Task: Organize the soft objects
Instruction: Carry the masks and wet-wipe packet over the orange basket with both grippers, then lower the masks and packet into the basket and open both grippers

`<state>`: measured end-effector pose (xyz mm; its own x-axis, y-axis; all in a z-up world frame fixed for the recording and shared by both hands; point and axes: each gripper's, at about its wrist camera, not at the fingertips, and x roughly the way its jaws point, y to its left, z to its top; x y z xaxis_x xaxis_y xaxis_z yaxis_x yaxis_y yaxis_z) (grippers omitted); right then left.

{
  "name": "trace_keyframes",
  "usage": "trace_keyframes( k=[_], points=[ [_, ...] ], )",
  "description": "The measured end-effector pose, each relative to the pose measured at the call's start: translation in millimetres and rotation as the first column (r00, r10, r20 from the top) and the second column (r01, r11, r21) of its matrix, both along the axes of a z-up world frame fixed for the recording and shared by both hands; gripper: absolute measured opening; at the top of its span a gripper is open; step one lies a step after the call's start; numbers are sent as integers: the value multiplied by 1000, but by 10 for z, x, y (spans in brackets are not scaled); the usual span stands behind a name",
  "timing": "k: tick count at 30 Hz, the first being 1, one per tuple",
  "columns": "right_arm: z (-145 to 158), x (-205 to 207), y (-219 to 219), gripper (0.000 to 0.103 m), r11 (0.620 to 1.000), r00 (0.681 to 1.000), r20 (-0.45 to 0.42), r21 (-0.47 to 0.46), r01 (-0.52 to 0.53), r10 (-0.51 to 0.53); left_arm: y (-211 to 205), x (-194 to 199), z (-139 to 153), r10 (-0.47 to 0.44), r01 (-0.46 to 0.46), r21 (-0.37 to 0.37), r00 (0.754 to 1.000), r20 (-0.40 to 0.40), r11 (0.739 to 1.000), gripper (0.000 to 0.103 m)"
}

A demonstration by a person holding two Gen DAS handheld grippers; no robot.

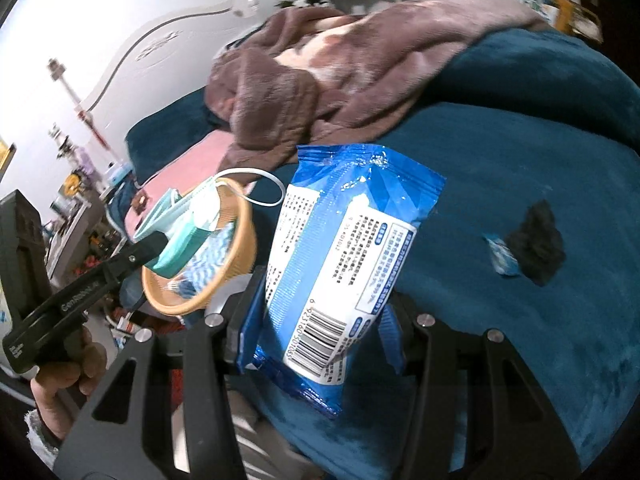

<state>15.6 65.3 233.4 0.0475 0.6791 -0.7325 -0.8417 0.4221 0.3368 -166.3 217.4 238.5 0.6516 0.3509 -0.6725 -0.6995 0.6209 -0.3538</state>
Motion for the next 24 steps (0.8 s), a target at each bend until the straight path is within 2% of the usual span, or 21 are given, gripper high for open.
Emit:
trace_keyframes(
  k=[10,16,24],
  points=[
    [-19,-403,657,51,991,991,-13,3,-135,135,493,-627,-77,168,-167,-27,986,9,986,11],
    [-49,-680,1143,51,972,972,-28,-2,-233,233,849,-935,-173,269,-268,-51,963,6,962,11],
    [-156,-902,1765,51,950,948,-64,-16,-313,312,1236,-1182,-323,348,-349,-71,937,-18,935,11]
  ],
)
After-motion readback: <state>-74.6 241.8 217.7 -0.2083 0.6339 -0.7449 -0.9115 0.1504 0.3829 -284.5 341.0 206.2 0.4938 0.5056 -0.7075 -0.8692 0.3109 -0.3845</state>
